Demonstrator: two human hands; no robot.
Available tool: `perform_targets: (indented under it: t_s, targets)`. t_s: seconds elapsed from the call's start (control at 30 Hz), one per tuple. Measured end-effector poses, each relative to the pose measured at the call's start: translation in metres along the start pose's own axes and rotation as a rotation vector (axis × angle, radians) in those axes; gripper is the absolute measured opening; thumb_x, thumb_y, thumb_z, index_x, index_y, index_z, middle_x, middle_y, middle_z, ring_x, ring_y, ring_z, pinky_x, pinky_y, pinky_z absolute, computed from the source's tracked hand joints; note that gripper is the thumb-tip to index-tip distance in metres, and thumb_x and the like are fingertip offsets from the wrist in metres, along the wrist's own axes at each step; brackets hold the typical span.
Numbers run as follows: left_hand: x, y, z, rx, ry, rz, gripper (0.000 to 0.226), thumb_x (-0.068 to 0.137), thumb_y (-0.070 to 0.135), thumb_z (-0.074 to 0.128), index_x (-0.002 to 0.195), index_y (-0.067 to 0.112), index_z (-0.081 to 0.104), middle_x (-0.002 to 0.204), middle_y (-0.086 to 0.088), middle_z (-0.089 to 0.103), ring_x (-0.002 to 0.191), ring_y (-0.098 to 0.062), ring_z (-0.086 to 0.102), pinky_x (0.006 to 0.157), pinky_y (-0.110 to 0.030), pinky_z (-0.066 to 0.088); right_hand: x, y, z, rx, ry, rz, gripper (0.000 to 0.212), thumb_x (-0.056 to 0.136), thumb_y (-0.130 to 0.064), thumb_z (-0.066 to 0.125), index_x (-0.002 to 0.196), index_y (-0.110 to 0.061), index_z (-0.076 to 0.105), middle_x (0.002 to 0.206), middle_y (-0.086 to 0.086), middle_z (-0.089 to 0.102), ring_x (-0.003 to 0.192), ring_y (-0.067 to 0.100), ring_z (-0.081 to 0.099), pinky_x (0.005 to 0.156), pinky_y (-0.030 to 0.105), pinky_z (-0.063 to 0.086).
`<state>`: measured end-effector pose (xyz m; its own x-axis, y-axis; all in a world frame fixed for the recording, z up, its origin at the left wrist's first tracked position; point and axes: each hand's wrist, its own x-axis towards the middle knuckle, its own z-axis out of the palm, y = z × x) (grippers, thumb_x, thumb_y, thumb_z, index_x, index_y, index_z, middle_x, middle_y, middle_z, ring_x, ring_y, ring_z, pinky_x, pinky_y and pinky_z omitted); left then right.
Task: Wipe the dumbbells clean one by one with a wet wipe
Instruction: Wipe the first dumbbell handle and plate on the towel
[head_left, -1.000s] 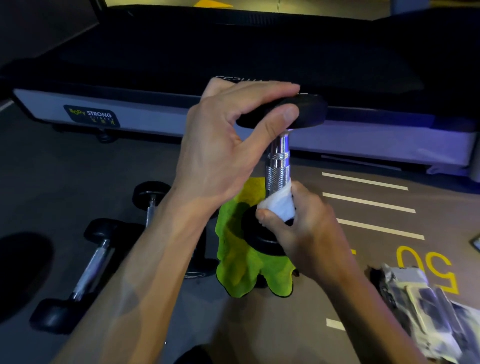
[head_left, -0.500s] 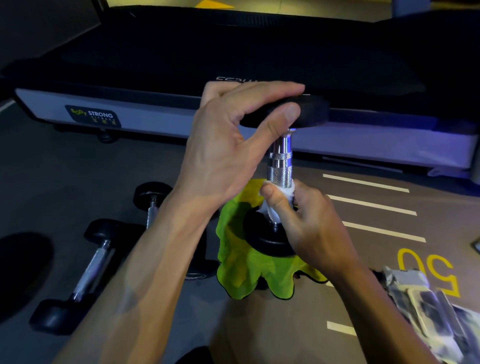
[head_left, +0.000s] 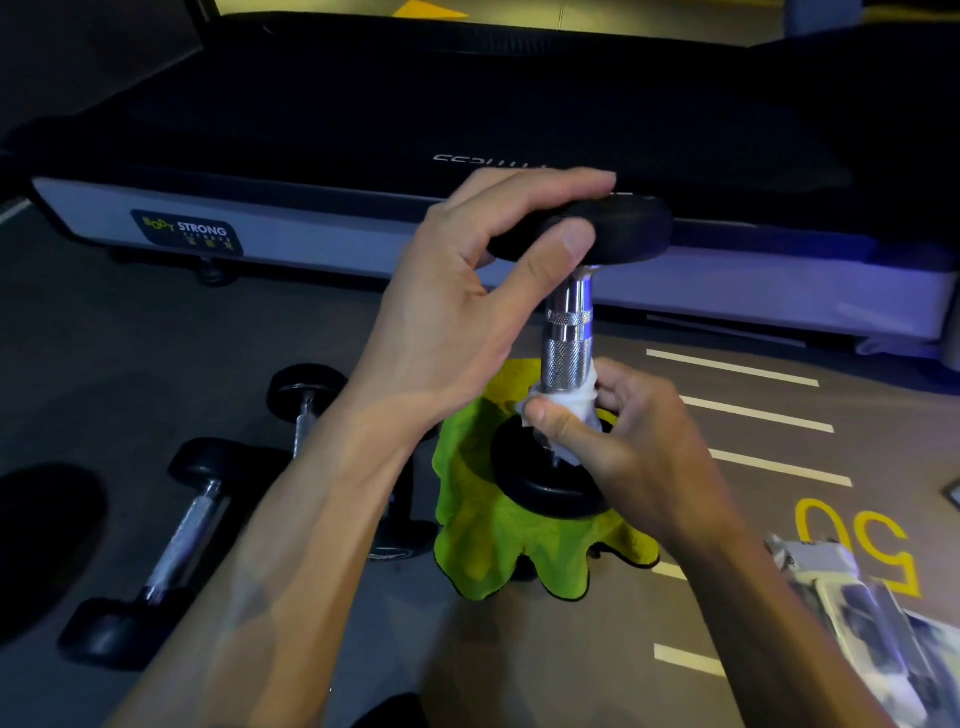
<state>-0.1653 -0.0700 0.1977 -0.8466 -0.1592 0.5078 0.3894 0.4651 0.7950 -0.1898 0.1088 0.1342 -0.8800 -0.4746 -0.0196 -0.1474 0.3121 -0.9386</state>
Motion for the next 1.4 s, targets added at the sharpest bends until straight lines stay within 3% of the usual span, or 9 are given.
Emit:
perform_targets:
  t_s: [0.17, 0.3, 0.43, 0.6, 0.73, 0.83, 0.97, 1.2, 1.4]
  targets:
    - [0.000, 0.003, 0.007, -0.030, 0.057, -0.008, 0.026, 0.096, 0.042, 0.074, 0.121, 0.038, 0.072, 0.119, 0.016, 0.068, 0.121, -0.028, 0.063, 0.095, -0.058, 0.056, -0.004, -0.002, 0.004, -0.080, 0.051, -0.025, 0.034, 0.087, -0.056, 0.069, 0.106, -0.027, 0.070, 0.095, -0.004, 0.077, 0.092, 0.016, 0.073, 0.085, 0.051, 0.058]
    - [0.001, 0.002, 0.010, -0.034, 0.056, -0.008, 0.029, 0.095, 0.045, 0.073, 0.123, 0.037, 0.073, 0.122, 0.018, 0.068, 0.125, -0.028, 0.063, 0.095, -0.059, 0.055, -0.012, 0.002, -0.019, 0.055, -0.250, -0.037, 0.034, 0.101, -0.046, 0.054, 0.117, -0.019, 0.066, 0.104, 0.012, 0.073, 0.102, 0.027, 0.070, 0.094, 0.048, 0.054]
    - [0.003, 0.000, 0.012, -0.023, 0.087, -0.016, 0.029, 0.095, 0.047, 0.073, 0.123, 0.039, 0.073, 0.122, 0.018, 0.069, 0.123, -0.029, 0.064, 0.093, -0.058, 0.057, -0.015, 0.005, -0.029, 0.103, -0.273, -0.013, 0.040, 0.106, -0.032, 0.043, 0.108, 0.003, 0.063, 0.093, 0.014, 0.064, 0.085, 0.019, 0.057, 0.081, 0.029, 0.047]
    - [0.005, -0.002, 0.011, -0.026, 0.095, -0.020, 0.030, 0.093, 0.050, 0.073, 0.123, 0.042, 0.073, 0.122, 0.018, 0.069, 0.121, -0.031, 0.064, 0.091, -0.058, 0.058, -0.006, 0.003, -0.029, 0.175, -0.263, -0.019, 0.042, 0.101, -0.025, 0.043, 0.125, 0.004, 0.064, 0.111, 0.029, 0.069, 0.099, 0.041, 0.067, 0.087, 0.033, 0.050]
    - [0.004, -0.001, 0.011, 0.000, 0.086, -0.024, 0.030, 0.094, 0.051, 0.072, 0.123, 0.043, 0.072, 0.122, 0.021, 0.068, 0.123, -0.028, 0.063, 0.093, -0.057, 0.056, -0.006, -0.022, -0.030, 0.279, -0.244, 0.023, 0.037, 0.104, 0.006, 0.040, 0.116, 0.003, 0.075, 0.106, 0.001, 0.069, 0.054, -0.011, 0.065, 0.063, 0.001, 0.047]
    - [0.004, -0.001, 0.010, 0.017, 0.087, -0.020, 0.029, 0.094, 0.051, 0.071, 0.122, 0.045, 0.071, 0.122, 0.022, 0.068, 0.124, -0.026, 0.062, 0.096, -0.056, 0.055, -0.006, -0.002, -0.035, 0.268, -0.226, -0.055, 0.062, 0.083, 0.009, 0.040, 0.118, -0.021, 0.080, 0.122, -0.001, 0.078, 0.114, 0.009, 0.072, 0.104, 0.028, 0.054]
    - [0.004, -0.001, 0.011, 0.023, 0.093, -0.015, 0.028, 0.095, 0.051, 0.071, 0.122, 0.046, 0.070, 0.123, 0.023, 0.068, 0.124, -0.028, 0.062, 0.095, -0.055, 0.055, -0.008, 0.005, -0.037, 0.105, -0.251, -0.127, 0.046, 0.103, 0.006, 0.048, 0.138, -0.018, 0.064, 0.129, 0.006, 0.074, 0.122, 0.029, 0.068, 0.106, 0.050, 0.053]
    - [0.002, -0.002, 0.011, 0.025, 0.112, -0.012, 0.027, 0.096, 0.046, 0.072, 0.123, 0.042, 0.071, 0.124, 0.020, 0.069, 0.124, -0.025, 0.063, 0.095, -0.056, 0.055, 0.001, 0.008, -0.017, 0.046, -0.116, -0.090, 0.030, 0.101, -0.022, 0.061, 0.130, -0.019, 0.067, 0.125, -0.006, 0.076, 0.122, 0.013, 0.069, 0.111, 0.052, 0.050]
    - [0.004, -0.002, 0.014, 0.017, 0.107, -0.008, 0.028, 0.096, 0.049, 0.071, 0.123, 0.043, 0.071, 0.123, 0.022, 0.068, 0.123, -0.027, 0.062, 0.094, -0.055, 0.055, 0.013, 0.009, -0.026, 0.202, -0.205, -0.030, 0.034, 0.101, -0.027, 0.057, 0.129, -0.010, 0.066, 0.118, 0.013, 0.077, 0.112, 0.035, 0.073, 0.104, 0.056, 0.054]
